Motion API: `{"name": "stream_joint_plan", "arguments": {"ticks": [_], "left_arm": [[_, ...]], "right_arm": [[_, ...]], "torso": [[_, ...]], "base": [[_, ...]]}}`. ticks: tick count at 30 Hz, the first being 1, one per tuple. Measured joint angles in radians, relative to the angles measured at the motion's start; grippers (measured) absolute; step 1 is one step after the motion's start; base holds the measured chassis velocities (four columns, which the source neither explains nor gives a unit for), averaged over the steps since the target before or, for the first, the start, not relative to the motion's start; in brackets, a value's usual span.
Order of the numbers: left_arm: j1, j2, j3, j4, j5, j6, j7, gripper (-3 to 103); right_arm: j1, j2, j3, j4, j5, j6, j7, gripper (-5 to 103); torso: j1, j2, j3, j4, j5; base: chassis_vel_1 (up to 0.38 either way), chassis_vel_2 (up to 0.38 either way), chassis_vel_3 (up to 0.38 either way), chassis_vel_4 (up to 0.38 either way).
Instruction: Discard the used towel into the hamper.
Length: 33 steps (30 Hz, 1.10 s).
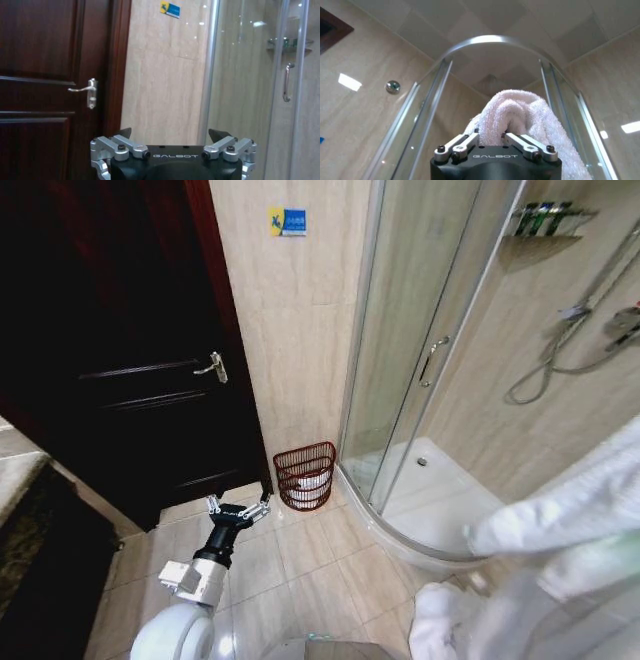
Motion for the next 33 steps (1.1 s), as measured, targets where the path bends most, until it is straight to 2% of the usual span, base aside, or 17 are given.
{"name": "stream_joint_plan", "arguments": {"ticks": [9,23,27,33], "left_arm": [[0.0,0.0,0.0,0.0,0.0,0.0,0.0,100],[0.0,0.0,0.0,0.0,0.0,0.0,0.0,100],[0.0,0.0,0.0,0.0,0.0,0.0,0.0,100],[0.0,0.0,0.0,0.0,0.0,0.0,0.0,100]], "right_arm": [[0.006,-0.007,0.0,0.018,0.018,0.006,-0.035,10],[0.029,-0.057,0.007,0.02,0.082,0.02,-0.142,10],[0.036,-0.063,0.005,0.016,0.086,0.02,-0.145,10],[0.036,-0.055,0.003,0.009,0.071,0.018,-0.139,10]], "torso": [[0.0,0.0,0.0,0.0,0.0],[0.0,0.0,0.0,0.0,0.0],[0.0,0.0,0.0,0.0006,0.0001],[0.0,0.0,0.0,-0.0003,0.0001]], "base": [[0.072,0.054,0.058,0.079],[0.113,0.112,0.118,0.106],[0.11,0.103,0.117,0.107],[0.029,0.026,0.018,0.022]]}}
